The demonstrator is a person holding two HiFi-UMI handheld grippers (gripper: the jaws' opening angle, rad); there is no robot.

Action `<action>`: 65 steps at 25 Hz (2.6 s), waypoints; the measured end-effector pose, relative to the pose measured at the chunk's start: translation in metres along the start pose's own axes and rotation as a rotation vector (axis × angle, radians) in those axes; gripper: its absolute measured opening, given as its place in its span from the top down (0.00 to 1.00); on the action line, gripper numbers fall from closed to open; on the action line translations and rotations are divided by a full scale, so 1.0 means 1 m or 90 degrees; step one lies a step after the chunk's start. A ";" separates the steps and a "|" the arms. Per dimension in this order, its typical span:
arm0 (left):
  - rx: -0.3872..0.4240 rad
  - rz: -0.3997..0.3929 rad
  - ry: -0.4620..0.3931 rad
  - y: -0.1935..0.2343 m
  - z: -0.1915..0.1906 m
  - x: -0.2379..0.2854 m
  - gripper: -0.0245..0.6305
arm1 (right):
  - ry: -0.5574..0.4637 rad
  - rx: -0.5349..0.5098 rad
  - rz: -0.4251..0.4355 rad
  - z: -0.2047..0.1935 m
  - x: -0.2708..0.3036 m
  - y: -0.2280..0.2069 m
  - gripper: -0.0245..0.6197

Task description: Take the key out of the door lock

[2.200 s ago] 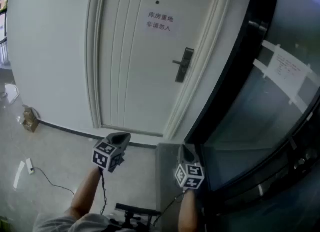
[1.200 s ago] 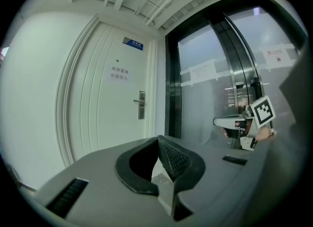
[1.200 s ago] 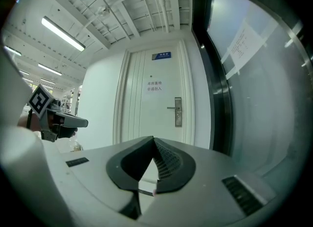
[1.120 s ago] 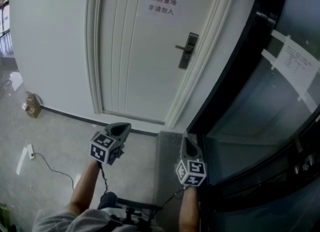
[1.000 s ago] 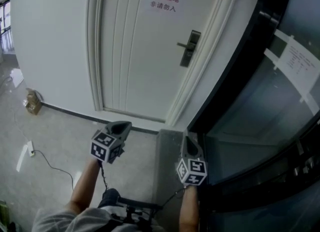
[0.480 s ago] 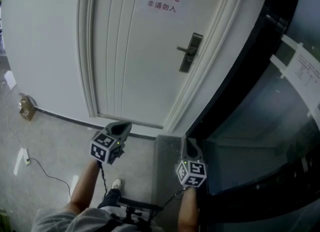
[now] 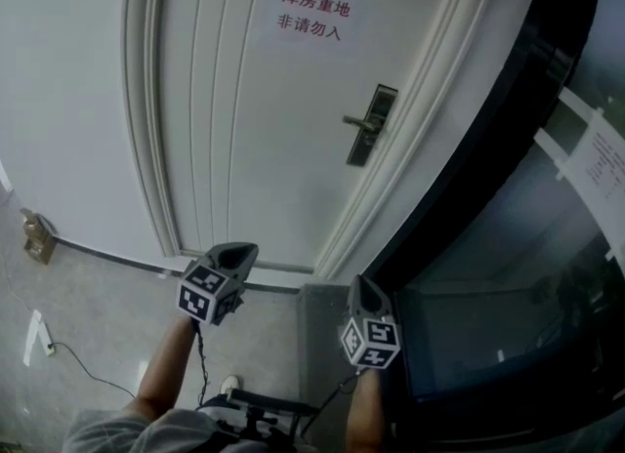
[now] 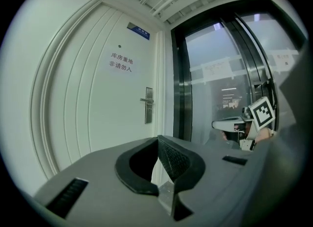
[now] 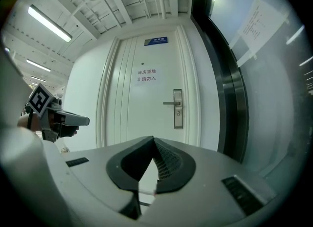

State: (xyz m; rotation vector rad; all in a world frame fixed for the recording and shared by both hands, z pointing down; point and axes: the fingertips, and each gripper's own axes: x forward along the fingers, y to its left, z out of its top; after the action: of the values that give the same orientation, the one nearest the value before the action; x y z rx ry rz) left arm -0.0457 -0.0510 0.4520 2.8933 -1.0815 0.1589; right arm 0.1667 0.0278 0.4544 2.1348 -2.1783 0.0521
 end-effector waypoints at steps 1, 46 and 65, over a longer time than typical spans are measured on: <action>0.002 -0.003 -0.001 0.006 0.002 0.006 0.97 | 0.000 0.001 -0.002 0.002 0.008 0.000 0.94; 0.016 -0.052 -0.002 0.144 0.046 0.257 0.97 | 0.010 0.004 -0.062 0.024 0.271 -0.107 0.94; -0.010 -0.024 0.018 0.180 0.049 0.345 0.97 | -0.001 -0.086 -0.036 0.059 0.369 -0.159 0.94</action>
State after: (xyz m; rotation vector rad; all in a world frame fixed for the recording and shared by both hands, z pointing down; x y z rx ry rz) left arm 0.0984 -0.4157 0.4445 2.8854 -1.0192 0.1887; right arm 0.3165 -0.3484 0.4227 2.1203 -2.0580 -0.0966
